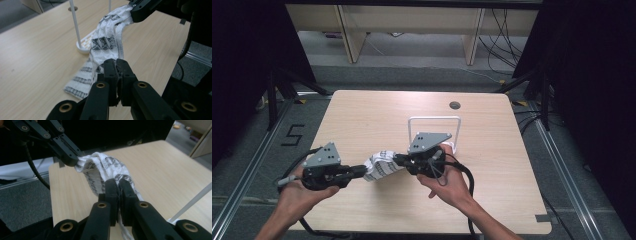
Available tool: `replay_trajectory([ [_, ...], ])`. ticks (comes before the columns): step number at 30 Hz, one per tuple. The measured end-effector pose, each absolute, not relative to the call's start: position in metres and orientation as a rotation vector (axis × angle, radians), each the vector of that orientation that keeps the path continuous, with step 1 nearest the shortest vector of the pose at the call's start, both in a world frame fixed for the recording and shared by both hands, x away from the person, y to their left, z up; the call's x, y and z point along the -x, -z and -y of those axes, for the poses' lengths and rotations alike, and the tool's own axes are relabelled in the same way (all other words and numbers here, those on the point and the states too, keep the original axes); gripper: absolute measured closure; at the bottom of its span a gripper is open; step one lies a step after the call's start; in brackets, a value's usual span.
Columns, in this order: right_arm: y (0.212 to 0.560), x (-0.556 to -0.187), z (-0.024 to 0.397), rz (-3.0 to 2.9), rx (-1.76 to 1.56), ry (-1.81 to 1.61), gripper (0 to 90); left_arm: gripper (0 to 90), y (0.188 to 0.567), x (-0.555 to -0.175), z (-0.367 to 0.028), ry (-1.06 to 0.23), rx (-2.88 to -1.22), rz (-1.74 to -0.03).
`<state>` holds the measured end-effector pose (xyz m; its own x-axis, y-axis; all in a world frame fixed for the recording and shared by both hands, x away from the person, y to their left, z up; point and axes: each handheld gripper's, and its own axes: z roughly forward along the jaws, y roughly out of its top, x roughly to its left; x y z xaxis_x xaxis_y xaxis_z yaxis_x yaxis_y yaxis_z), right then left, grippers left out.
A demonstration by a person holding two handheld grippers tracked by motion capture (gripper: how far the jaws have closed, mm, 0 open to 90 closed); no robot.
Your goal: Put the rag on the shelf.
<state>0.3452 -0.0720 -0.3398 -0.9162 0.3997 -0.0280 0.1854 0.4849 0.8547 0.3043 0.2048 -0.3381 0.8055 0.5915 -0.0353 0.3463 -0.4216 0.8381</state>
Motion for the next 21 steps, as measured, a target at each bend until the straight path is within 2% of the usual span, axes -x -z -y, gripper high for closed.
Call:
replay_trajectory([
  [6,0.305,-0.337,0.084,-2.422,-0.477,-1.469,87.4,86.7,0.307,-0.302,-0.198,-0.326,-2.035,-0.640],
  [11,0.288,-0.335,0.096,-2.384,-0.456,-1.471,87.5,86.6,0.295,-0.306,-0.185,-0.303,-2.033,-0.611],
  [21,0.280,-0.336,0.131,-2.327,-0.542,-1.483,87.4,86.6,0.275,-0.324,-0.159,-0.292,-2.025,-0.573],
])
